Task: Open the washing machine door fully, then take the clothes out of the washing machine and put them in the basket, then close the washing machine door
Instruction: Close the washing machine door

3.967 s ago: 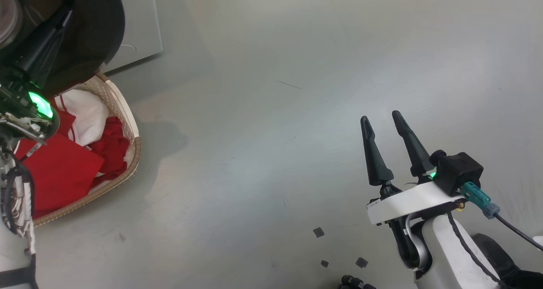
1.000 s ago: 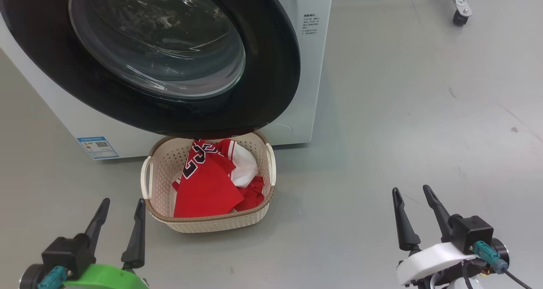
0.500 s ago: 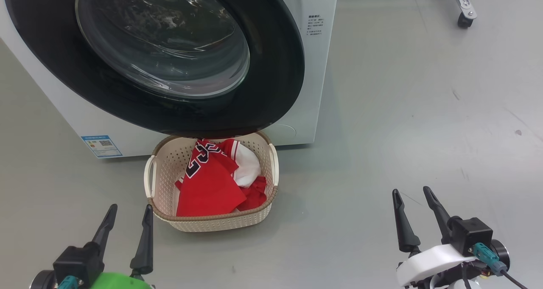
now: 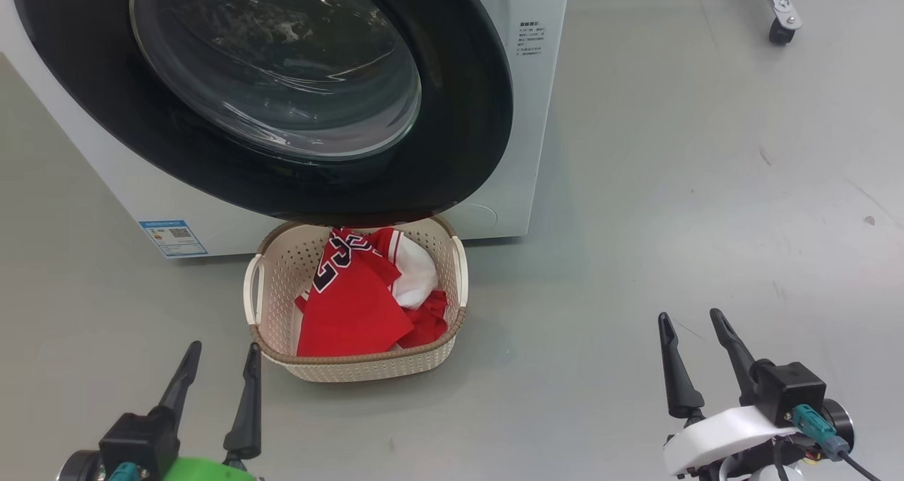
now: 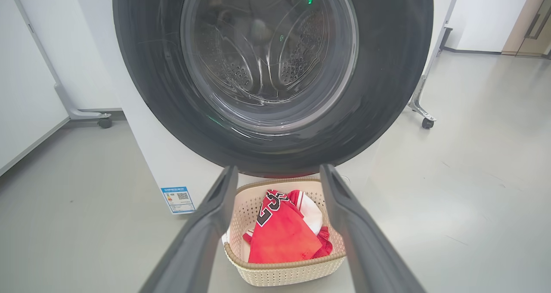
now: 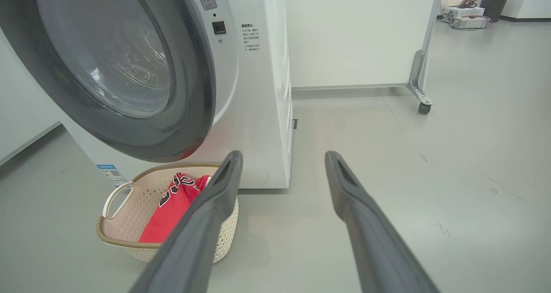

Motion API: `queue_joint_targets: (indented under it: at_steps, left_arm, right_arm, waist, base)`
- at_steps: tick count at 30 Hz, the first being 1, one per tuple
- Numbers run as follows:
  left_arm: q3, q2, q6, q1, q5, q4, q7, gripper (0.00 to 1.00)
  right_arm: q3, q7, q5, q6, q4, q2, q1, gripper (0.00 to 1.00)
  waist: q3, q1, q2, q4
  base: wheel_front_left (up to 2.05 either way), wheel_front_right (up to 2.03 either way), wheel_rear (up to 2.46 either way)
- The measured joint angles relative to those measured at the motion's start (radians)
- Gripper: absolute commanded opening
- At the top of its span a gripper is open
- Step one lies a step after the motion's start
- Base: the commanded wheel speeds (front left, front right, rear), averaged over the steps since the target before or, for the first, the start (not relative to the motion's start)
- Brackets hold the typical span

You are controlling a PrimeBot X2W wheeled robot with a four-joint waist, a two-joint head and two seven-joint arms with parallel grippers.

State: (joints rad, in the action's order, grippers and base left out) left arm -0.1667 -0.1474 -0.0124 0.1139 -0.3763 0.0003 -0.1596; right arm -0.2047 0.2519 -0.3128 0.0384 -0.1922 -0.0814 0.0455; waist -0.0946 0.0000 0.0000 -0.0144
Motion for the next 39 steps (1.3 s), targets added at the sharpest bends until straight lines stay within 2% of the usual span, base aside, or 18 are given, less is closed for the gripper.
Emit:
queue_joint_targets:
  at_steps: [6, 7, 8, 9, 18, 27, 32, 39]
  left_arm:
    - [-0.009, 0.002, 0.000, -0.001, 0.004, 0.018, -0.009, 1.00]
    - [-0.011, 0.003, 0.000, -0.001, 0.008, 0.020, -0.009, 1.00]
    - [-0.012, 0.003, 0.000, -0.001, 0.009, 0.021, -0.009, 1.00]
    - [-0.013, 0.004, 0.000, -0.002, 0.010, 0.021, -0.009, 1.00]
    - [-0.013, 0.005, 0.000, -0.002, 0.011, 0.024, -0.012, 1.00]
    - [-0.038, 0.006, 0.000, -0.029, 0.040, 0.020, -0.019, 1.00]
    - [-0.059, 0.012, 0.000, -0.056, 0.044, 0.011, -0.019, 1.00]
    - [-0.074, 0.024, -0.003, -0.098, 0.053, -0.005, -0.019, 1.00]
  right_arm:
    - [0.006, 0.000, 0.000, 0.001, 0.002, -0.006, 0.006, 1.00]
    - [0.007, 0.000, 0.000, 0.001, 0.002, -0.007, 0.007, 0.43]
    - [0.007, 0.000, 0.000, 0.001, 0.003, -0.008, 0.009, 0.32]
    - [0.008, 0.000, 0.000, 0.001, 0.004, -0.008, 0.010, 0.00]
    - [0.007, -0.011, -0.002, 0.000, 0.007, -0.014, 0.013, 0.00]
    - [0.026, -0.029, 0.001, 0.000, 0.010, -0.055, -0.007, 0.00]
    - [0.029, -0.049, 0.009, -0.004, 0.011, -0.077, -0.065, 0.00]
    - [0.008, -0.081, 0.027, -0.029, 0.011, -0.094, -0.186, 0.00]
  waist:
    - [0.003, 0.0000, 0.0000, -0.014]
    - [0.004, 0.0000, 0.0000, -0.017]
    - [0.005, 0.0000, 0.0000, -0.020]
    - [0.006, 0.0000, 0.0000, -0.024]
    - [0.009, 0.0000, 0.0000, -0.047]
    - [-0.012, 0.0000, 0.0000, -0.075]
    - [-0.035, 0.0000, 0.0000, -0.098]
    - [-0.081, 0.0000, 0.0000, -0.128]
  base:
    - [0.00, 0.00, 0.00]
    - [0.00, 0.00, 0.00]
    - [0.00, 0.00, 0.00]
    - [0.00, 0.00, 0.00]
    - [0.00, 0.00, 0.00]
    - [0.00, 0.00, 0.00]
    - [0.00, 0.00, 0.00]
    - [0.00, 0.00, 0.00]
